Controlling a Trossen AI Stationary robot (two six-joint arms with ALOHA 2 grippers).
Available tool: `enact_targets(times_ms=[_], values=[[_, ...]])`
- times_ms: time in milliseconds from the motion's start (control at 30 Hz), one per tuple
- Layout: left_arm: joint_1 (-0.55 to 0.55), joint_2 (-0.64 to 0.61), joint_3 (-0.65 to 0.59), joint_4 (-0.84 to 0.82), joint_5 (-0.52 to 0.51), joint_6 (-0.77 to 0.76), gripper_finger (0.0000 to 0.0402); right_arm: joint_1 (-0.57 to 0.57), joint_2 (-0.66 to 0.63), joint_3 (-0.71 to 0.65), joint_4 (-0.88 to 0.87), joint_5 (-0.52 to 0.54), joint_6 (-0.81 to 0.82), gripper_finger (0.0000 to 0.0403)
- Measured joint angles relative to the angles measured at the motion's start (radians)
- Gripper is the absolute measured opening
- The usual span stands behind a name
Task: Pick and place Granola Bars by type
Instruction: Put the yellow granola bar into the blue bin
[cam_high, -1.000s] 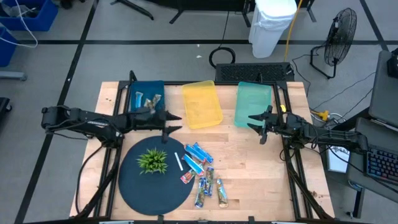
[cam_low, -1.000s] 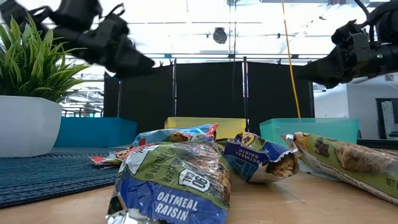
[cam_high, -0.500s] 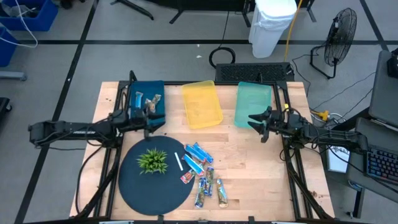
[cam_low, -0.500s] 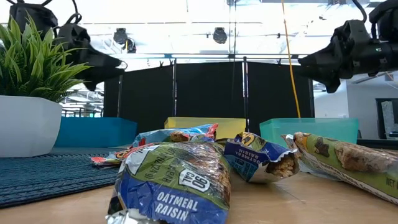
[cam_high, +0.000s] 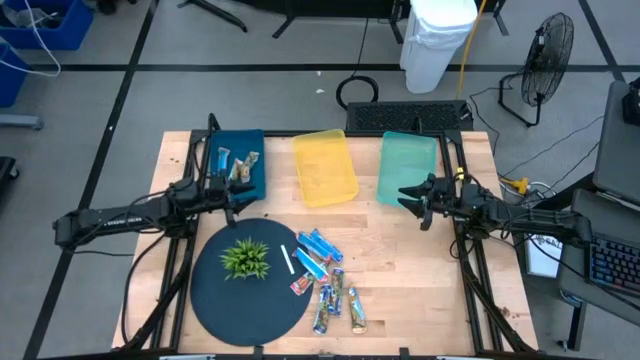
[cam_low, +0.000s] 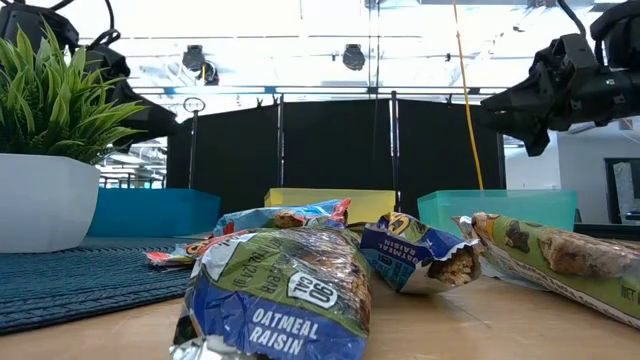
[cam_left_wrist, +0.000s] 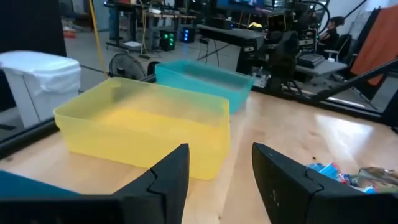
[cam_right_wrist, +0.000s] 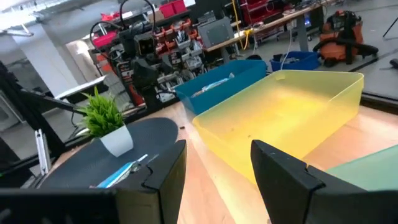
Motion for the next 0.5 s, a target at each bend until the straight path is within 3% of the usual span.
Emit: enact_targets(times_ms=[67, 233, 300, 500], values=[[0.0, 0.0, 0.0, -0.007, 0.0, -0.018, 0.0174, -0.001, 0.009, 0.0, 0.028, -0.025, 0.005, 0.0171], [0.0, 0.003, 0.0, -0.01, -0.001, -0.043, 0.0175, 0.044, 0.083, 0.0, 0.278, -0.265, 0.007, 0.0166], [0.0, 0.003, 0.0, -0.01, -0.001, -0.043, 0.0176, 0.106, 0.145, 0.0, 0.352, -0.255, -0.022, 0.0155], [0.0, 0.003, 0.0, -0.01, -0.001, -0.044, 0.0173, 0.361, 0.441, 0.028, 0.464, -0.053, -0.095, 0.0116]])
